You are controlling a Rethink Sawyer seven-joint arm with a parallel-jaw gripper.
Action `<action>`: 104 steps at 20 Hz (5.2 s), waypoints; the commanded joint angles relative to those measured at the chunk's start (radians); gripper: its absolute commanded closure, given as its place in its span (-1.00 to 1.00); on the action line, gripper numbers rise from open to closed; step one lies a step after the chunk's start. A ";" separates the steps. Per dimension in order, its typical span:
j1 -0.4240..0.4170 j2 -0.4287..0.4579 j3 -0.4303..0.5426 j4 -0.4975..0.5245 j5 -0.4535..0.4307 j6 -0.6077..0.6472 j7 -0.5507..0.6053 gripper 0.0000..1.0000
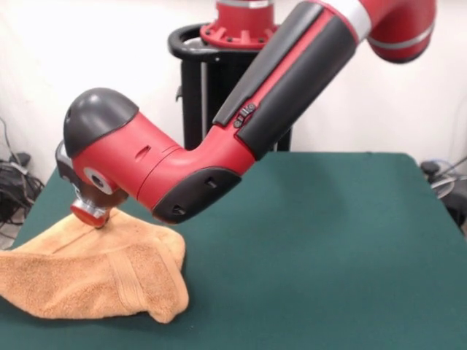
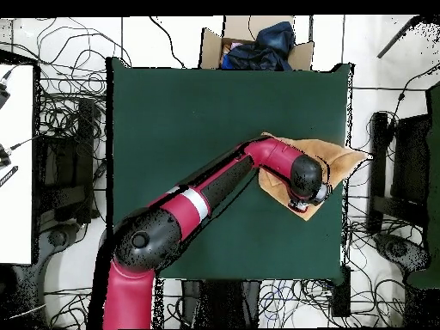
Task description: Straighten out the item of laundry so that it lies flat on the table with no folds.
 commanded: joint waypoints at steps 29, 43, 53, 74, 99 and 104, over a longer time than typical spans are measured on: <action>0.037 0.014 0.058 0.086 -0.016 -0.307 0.136 1.00; 0.028 -0.148 0.006 0.061 0.023 -0.316 0.161 1.00; 0.028 -0.121 0.000 0.047 0.042 -0.179 0.141 1.00; 0.000 -0.179 0.105 0.030 0.221 0.057 0.061 1.00; -0.055 -0.184 0.168 -0.011 0.334 0.053 -0.020 1.00; -0.072 -0.162 0.182 -0.047 0.307 0.004 -0.005 1.00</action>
